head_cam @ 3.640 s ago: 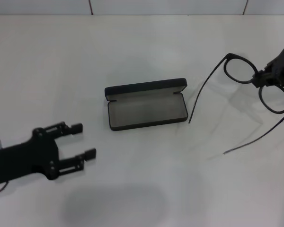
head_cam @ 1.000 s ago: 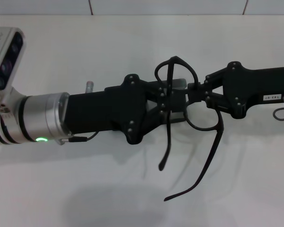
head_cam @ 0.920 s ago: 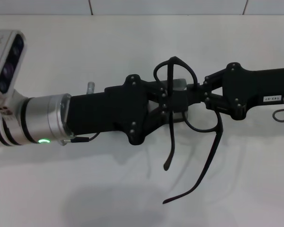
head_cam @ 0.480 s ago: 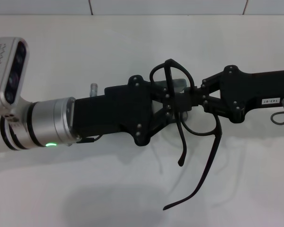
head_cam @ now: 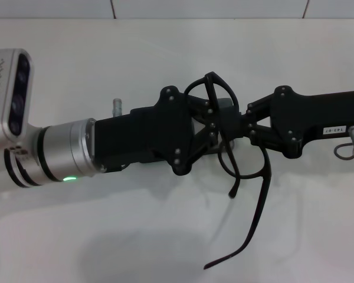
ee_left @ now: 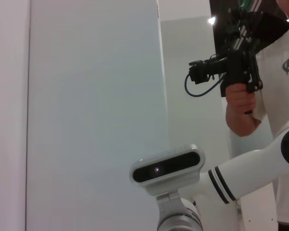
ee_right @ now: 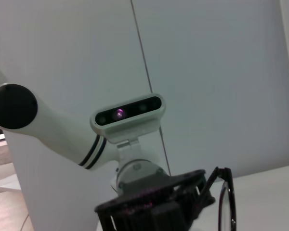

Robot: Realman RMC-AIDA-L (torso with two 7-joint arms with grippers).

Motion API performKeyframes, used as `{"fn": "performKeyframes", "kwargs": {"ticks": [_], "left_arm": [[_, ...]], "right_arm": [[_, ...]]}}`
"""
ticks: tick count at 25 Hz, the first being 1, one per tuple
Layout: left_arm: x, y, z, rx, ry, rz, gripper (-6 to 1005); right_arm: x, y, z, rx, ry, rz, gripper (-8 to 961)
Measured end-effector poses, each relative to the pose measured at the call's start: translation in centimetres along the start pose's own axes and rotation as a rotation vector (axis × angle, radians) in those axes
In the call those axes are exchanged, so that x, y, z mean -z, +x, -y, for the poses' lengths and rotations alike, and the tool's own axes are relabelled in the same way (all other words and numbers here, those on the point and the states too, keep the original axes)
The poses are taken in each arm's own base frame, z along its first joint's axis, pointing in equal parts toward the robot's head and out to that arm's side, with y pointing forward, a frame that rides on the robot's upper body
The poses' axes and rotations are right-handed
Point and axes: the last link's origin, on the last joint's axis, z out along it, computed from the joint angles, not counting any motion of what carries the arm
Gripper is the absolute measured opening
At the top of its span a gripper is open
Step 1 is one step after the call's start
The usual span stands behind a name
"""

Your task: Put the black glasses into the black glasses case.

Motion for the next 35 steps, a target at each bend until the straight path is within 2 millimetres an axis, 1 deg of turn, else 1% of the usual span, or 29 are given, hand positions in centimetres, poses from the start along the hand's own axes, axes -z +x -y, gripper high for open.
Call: {"fn": "performKeyframes", "kwargs": {"ticks": [6, 12, 26, 32, 35], "left_arm": [[-0.3, -0.4, -0.2, -0.049, 0.008, -0.001, -1], [-0.4, -0.8, -0.2, -0.06, 0.022, 0.011, 0], [0.0, -0.6, -0.1, -0.059, 0.021, 0.011, 0], [0.2, 0.1, -0.3, -0.032, -0.005, -0.017, 0], [0.9, 0.9, -0.1, 0.0, -0.025, -0.02, 0]], "right_arm": [[-0.3, -0.1, -0.2, 0.001, -0.014, 0.008, 80], [-0.3, -0.1, -0.2, -0.002, -0.014, 0.009, 80], [0.2, 0.0, 0.0, -0.007, 0.018, 0.024, 80], [0.5, 0.0, 0.5, -0.012, 0.06, 0.03, 79], [0.7, 0.2, 0.9, -0.016, 0.095, 0.024, 79]]}}
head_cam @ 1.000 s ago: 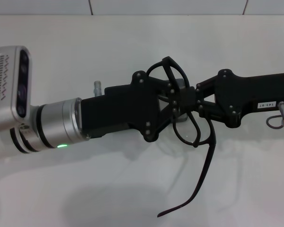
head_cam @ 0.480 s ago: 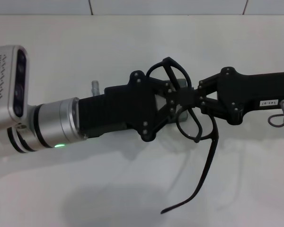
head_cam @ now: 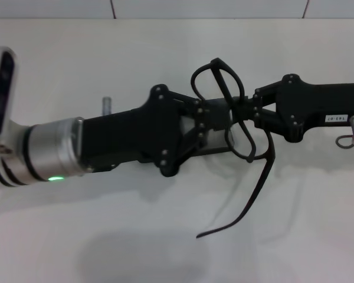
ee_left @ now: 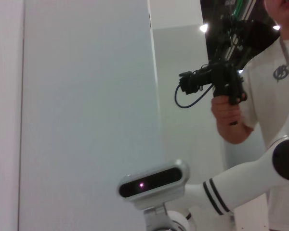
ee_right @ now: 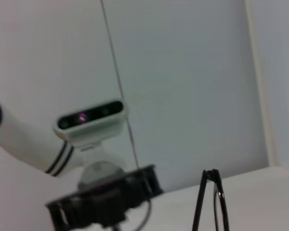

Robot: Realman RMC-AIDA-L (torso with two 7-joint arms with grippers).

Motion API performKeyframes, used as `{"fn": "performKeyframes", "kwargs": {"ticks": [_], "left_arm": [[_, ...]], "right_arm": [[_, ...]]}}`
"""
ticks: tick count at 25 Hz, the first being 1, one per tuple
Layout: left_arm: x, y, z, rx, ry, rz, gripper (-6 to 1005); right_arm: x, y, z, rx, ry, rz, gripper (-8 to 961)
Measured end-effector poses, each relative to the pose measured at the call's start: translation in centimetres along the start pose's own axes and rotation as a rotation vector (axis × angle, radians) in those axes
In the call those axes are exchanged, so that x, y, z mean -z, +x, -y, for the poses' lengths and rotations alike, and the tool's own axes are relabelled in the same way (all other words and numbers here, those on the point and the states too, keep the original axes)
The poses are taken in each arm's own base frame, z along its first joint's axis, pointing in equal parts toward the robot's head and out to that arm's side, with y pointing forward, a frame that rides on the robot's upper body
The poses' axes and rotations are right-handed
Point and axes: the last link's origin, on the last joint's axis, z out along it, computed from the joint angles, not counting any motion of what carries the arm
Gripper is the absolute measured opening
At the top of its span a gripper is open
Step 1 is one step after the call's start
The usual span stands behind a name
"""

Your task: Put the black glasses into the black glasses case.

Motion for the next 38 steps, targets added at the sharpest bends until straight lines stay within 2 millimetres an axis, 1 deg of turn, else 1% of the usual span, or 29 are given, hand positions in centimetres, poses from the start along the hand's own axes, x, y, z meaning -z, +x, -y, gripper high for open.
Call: {"fn": "performKeyframes", "kwargs": {"ticks": [5, 8, 11, 13, 16, 20, 23, 27, 28, 34, 38], "left_arm": [[1.3, 0.9, 0.1, 0.078, -0.023, 0.037, 0], [3.0, 1.4, 0.0, 0.158, -0.033, 0.098, 0], [4.7, 1.2, -0.5, 0.21, -0.025, 0.162, 1], [5.8, 0.6, -1.5, 0.217, -0.021, 0.201, 1], [6.8, -0.7, -2.9, 0.208, -0.011, 0.251, 1], [7.5, -3.0, -4.4, 0.23, 0.042, 0.335, 1], [7.9, -4.2, -5.1, 0.248, 0.071, 0.374, 1], [7.6, -5.5, -5.8, 0.266, 0.1, 0.387, 1], [7.3, -5.7, -5.9, 0.271, 0.102, 0.387, 1], [4.9, -6.3, -5.8, 0.295, 0.055, 0.329, 1], [3.3, -6.1, -5.3, 0.317, 0.033, 0.279, 1]], "right_arm": [[0.9, 0.3, 0.5, 0.016, 0.061, -0.015, 79], [1.6, 0.2, 0.7, 0.036, 0.088, -0.03, 79], [2.4, 0.1, 0.9, 0.037, 0.112, -0.021, 79], [2.9, 0.2, 1.0, 0.033, 0.134, -0.007, 79], [3.1, 0.3, 1.3, 0.031, 0.165, -0.004, 79], [3.0, 0.6, 1.9, 0.027, 0.208, -0.013, 79], [3.1, 0.8, 2.2, 0.017, 0.24, -0.011, 79], [3.1, 1.1, 2.4, -0.006, 0.266, 0.01, 79], [2.9, 1.3, 2.3, -0.033, 0.269, 0.041, 79], [1.6, 1.7, 1.8, -0.128, 0.236, 0.145, 79], [0.7, 2.0, 1.4, -0.184, 0.204, 0.19, 79]]}}
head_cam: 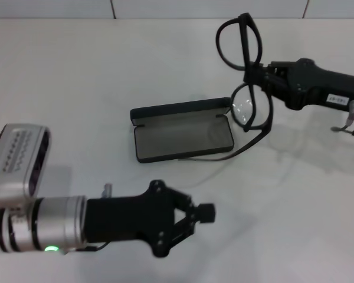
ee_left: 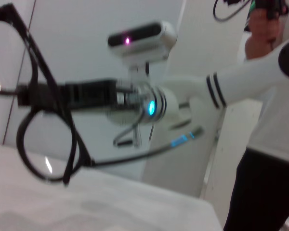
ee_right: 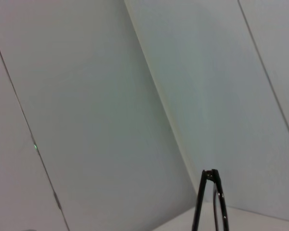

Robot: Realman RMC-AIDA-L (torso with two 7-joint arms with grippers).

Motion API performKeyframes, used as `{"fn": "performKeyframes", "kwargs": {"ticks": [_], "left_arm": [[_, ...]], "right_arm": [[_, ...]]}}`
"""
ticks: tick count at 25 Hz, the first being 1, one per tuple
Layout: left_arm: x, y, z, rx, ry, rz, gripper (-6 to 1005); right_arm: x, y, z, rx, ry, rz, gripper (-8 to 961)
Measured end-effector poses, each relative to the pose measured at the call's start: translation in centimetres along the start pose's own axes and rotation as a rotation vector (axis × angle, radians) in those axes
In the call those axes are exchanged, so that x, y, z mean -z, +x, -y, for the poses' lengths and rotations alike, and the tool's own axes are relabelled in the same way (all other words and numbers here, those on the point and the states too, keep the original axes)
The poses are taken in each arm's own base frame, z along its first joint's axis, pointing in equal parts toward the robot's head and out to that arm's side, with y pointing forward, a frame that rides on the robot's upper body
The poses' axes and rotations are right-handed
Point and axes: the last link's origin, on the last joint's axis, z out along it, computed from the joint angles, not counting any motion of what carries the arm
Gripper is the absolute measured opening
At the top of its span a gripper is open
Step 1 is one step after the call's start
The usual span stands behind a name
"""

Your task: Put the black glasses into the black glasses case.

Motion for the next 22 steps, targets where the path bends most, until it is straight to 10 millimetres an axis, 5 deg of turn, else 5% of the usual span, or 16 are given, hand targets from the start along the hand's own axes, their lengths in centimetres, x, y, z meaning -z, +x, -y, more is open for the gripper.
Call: {"fn": "performKeyframes", "kwargs": {"ticks": [9, 22], "left_arm": [[-1.9, 1.4, 0.6, 0.001, -0.027, -0.06, 1], [-1.7, 2.2, 1.6, -0.007, 0.034, -0.109, 2]], "right_arm": [[-1.7, 1.6, -1.0, -0.068, -0.061, -0.022, 79], [-2.6, 2.5, -2.0, -0.061, -0.12, -0.085, 78]]}}
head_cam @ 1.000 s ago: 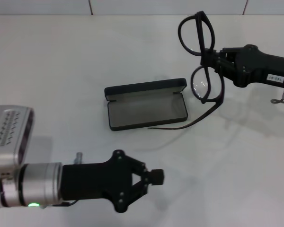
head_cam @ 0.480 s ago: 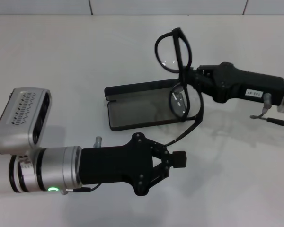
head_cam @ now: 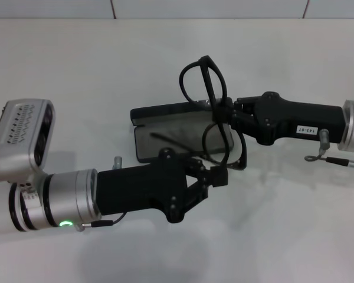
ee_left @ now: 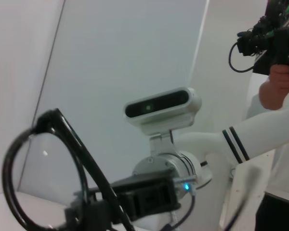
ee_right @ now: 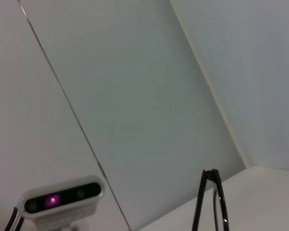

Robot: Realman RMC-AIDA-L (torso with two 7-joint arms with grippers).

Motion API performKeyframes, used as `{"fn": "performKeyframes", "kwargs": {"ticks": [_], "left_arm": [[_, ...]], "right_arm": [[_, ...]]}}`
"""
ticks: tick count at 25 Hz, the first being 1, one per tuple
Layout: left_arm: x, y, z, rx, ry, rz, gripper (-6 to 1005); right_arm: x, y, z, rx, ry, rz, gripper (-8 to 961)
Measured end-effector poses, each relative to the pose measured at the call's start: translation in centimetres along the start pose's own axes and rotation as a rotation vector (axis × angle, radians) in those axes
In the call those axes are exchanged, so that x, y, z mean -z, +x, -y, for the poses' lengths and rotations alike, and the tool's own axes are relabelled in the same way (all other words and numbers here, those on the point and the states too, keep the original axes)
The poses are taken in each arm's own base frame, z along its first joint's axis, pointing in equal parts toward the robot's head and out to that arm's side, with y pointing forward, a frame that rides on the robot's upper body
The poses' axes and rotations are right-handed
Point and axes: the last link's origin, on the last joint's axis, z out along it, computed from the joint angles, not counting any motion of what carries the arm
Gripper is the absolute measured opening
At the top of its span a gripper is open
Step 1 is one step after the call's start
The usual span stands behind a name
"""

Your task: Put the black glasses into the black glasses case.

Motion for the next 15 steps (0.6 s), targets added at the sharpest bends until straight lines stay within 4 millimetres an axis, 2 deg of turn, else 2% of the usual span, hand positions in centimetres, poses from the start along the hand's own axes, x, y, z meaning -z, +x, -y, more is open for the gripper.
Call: {"fn": "performKeyframes", "kwargs": {"ticks": [15], "left_arm": [[0.1, 0.3, 0.6, 0.009, 0.04, -0.022, 2]], "right_arm": [[-0.1, 1.2, -0.9, -0.006, -0.046, -0.051, 78]]}}
